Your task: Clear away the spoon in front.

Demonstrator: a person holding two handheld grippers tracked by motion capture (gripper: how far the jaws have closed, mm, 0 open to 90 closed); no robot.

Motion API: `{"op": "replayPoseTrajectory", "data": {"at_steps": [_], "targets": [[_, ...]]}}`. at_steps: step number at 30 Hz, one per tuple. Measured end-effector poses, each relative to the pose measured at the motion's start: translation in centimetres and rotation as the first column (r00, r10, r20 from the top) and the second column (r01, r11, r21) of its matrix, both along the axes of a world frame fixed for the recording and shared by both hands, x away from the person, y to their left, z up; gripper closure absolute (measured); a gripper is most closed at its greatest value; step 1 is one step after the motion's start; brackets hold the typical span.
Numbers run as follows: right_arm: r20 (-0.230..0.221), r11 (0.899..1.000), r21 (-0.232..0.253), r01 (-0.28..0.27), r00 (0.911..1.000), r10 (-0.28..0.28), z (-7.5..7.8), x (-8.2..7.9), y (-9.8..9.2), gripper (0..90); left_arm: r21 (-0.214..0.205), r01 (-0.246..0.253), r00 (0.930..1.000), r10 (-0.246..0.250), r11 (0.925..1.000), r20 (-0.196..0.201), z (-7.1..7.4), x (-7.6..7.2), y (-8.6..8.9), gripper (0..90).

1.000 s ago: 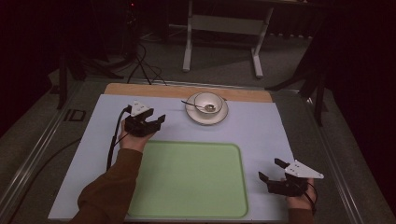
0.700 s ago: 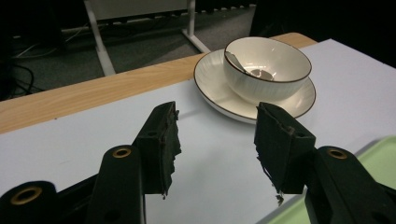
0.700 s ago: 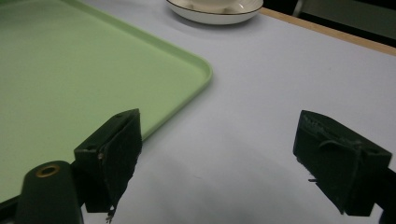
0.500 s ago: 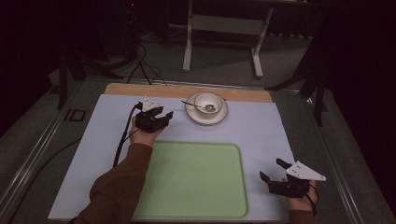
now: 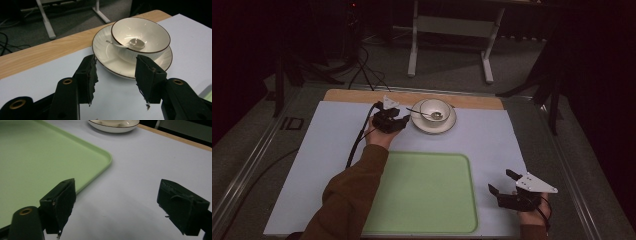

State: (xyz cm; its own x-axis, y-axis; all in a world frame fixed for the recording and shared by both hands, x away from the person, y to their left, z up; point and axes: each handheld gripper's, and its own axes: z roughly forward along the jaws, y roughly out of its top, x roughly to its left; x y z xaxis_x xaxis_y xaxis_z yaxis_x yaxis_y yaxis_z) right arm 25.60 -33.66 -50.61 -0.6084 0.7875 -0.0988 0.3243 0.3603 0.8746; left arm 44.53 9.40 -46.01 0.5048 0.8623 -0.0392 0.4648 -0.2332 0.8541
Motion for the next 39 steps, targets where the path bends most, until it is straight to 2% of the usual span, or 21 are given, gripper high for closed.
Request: {"op": "replayPoseTrajectory", "data": {"at_steps": [5,7,10,12,14,15,17,19,23,26,28,30,31,39], "targets": [[-0.003,1.000,-0.005,0.004,1.0000,-0.004,0.0,0.1,0.0,15.2,-0.032,0.000,0.9990,-0.001,0.9995,-0.045,-0.8,1.7,-0.4,54.9],[-0.004,1.000,-0.007,0.005,1.0000,-0.005,-0.1,0.1,0.0,15.2,-0.052,0.008,0.9989,-0.010,0.9986,-0.045,-0.9,2.2,-0.5,57.1],[-0.003,1.000,-0.008,0.007,1.0000,-0.007,0.0,0.1,0.0,15.2,-0.088,0.018,0.9983,-0.023,0.9960,-0.054,-1.1,2.7,-0.6,60.6],[-0.002,1.000,-0.007,0.008,1.0000,-0.008,0.0,0.0,0.0,15.2,-0.091,0.027,0.9971,-0.033,0.9955,-0.069,-1.2,2.9,-0.7,62.3],[-0.002,1.000,-0.006,0.013,0.9999,-0.013,-0.1,0.0,-0.1,15.2,-0.095,0.030,0.9961,-0.038,0.9950,-0.080,-1.2,3.0,-0.7,69.5],[-0.002,1.000,-0.007,0.014,0.9999,-0.014,-0.1,0.1,-0.1,15.2,-0.113,0.034,0.9962,-0.043,0.9930,-0.075,-1.2,3.0,-0.7,71.1],[-0.002,1.000,-0.008,0.017,0.9999,-0.017,-0.1,0.1,-0.1,15.2,-0.123,0.047,0.9965,-0.056,0.9913,-0.063,-1.0,2.9,-0.8,74.6],[-0.001,1.000,-0.011,0.016,0.9999,-0.016,-0.1,0.2,-0.1,15.2,-0.116,0.070,0.9957,-0.076,0.9908,-0.052,-0.9,2.9,-1.0,75.0],[-0.003,1.000,-0.017,0.015,0.9999,-0.015,-0.1,0.3,0.0,15.2,-0.109,0.065,0.9963,-0.070,0.9920,-0.050,-0.6,3.0,-1.1,75.9],[-0.003,1.000,-0.017,0.014,0.9999,-0.014,-0.1,0.3,0.1,15.2,-0.103,0.062,0.9968,-0.067,0.9927,-0.043,-0.5,3.1,-1.2,82.5],[-0.003,1.000,-0.019,0.014,0.9999,-0.014,-0.1,0.2,0.0,15.2,-0.124,0.061,0.9969,-0.066,0.9905,-0.042,-0.4,3.0,-1.0,84.6],[-0.003,1.000,-0.018,0.015,0.9999,-0.015,-0.1,0.2,0.0,15.2,-0.124,0.061,0.9969,-0.066,0.9905,-0.042,-0.4,3.0,-1.0,86.0],[-0.004,1.000,-0.018,0.016,0.9999,-0.016,-0.1,0.2,0.0,15.2,-0.115,0.062,0.9978,-0.065,0.9914,-0.017,-0.1,2.8,-1.1,88.1],[-0.008,1.000,-0.021,0.017,0.9998,-0.017,-0.1,0.2,0.0,15.2,-0.125,0.058,0.9974,-0.052,0.9904,0.049,1.1,2.0,-1.3,88.2]]}}
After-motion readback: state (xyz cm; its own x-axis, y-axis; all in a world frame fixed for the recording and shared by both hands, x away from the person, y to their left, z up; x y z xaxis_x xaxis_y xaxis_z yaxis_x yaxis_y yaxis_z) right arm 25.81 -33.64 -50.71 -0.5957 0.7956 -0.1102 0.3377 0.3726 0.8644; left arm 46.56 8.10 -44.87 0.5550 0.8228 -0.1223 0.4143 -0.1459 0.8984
